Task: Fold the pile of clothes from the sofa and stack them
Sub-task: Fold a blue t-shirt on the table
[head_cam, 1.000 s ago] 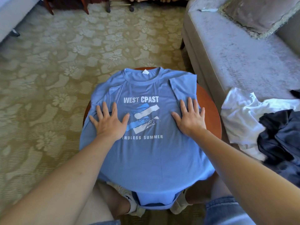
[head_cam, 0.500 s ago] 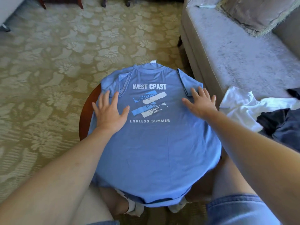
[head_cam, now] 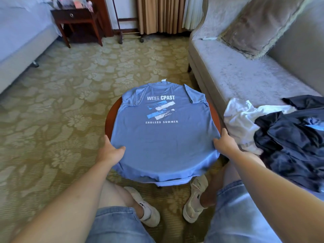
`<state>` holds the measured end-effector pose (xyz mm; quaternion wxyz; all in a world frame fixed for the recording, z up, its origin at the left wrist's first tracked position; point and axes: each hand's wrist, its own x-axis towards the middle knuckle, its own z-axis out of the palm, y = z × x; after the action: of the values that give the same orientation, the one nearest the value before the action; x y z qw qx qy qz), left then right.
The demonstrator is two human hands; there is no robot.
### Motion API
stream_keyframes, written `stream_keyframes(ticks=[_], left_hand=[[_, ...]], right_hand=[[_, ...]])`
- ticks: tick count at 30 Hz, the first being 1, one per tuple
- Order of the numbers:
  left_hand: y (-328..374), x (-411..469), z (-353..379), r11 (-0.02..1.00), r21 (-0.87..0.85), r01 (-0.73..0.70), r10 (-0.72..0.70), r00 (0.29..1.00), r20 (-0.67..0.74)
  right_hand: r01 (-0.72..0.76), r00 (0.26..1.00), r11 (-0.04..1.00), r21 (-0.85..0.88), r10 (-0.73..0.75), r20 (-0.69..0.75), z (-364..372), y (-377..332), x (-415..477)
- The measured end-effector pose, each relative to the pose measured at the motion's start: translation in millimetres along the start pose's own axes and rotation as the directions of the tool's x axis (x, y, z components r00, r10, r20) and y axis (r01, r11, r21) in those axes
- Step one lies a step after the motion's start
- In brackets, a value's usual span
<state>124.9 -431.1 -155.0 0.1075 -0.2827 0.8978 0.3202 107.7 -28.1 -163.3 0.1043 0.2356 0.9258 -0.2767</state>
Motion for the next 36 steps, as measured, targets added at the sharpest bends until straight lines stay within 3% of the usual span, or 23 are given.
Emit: stream_keyframes(ticks=[4, 9, 13, 16, 18, 20, 23, 25, 27, 33, 36], left_hand=[[0, -10, -16, 0.997, -0.043, -0.059, 0.061, 0.997, 0.046], [26, -3, -42, 0.945, -0.309, -0.108, 0.145, 0.984, 0.099], [50, 13, -57, 0.872, -0.469, -0.137, 0.182, 0.982, 0.051], [70, 31, -60, 0.836, -0.524, -0.16, 0.15, 0.987, -0.062], [80, 46, -56, 0.851, -0.494, -0.18, 0.145, 0.983, -0.109], [81, 57, -45, 0.909, -0.386, -0.156, 0.155, 0.987, -0.036], [68, 62, -23, 0.982, -0.158, -0.104, 0.116, 0.991, 0.067], [56, 63, -15, 0.996, 0.021, -0.086, 0.085, 0.996, 0.032], [48, 66, -14, 0.993, 0.11, -0.043, 0.044, 0.999, -0.007], [34, 60, -20, 0.999, 0.036, 0.002, -0.002, 1.0, 0.014], [29, 53, -27, 0.997, -0.077, -0.012, 0.015, 0.999, 0.048]], right_hand=[[0.106, 0.994, 0.978, 0.179, -0.102, -0.031, -15, -2, -16], [0.205, 0.978, 0.911, 0.357, -0.177, -0.11, -35, -33, -2], [0.247, 0.967, 0.895, 0.372, -0.203, -0.152, -45, -62, 20], [0.241, 0.964, 0.903, 0.356, -0.182, -0.192, -51, -79, 38], [0.244, 0.963, 0.917, 0.315, -0.191, -0.189, -48, -86, 48], [0.207, 0.976, 0.951, 0.231, -0.184, -0.116, -39, -88, 55], [0.06, 0.997, 0.998, -0.003, -0.06, 0.058, -15, -74, 59], [0.022, 0.999, 0.994, -0.109, -0.018, 0.033, -5, -64, 55], [-0.02, 1.0, 0.997, -0.077, 0.02, -0.007, -2, -58, 52], [-0.072, 0.995, 0.997, 0.031, 0.07, 0.072, -17, -46, 42], [-0.05, 0.993, 0.984, 0.173, 0.031, 0.112, -27, -43, 30]])
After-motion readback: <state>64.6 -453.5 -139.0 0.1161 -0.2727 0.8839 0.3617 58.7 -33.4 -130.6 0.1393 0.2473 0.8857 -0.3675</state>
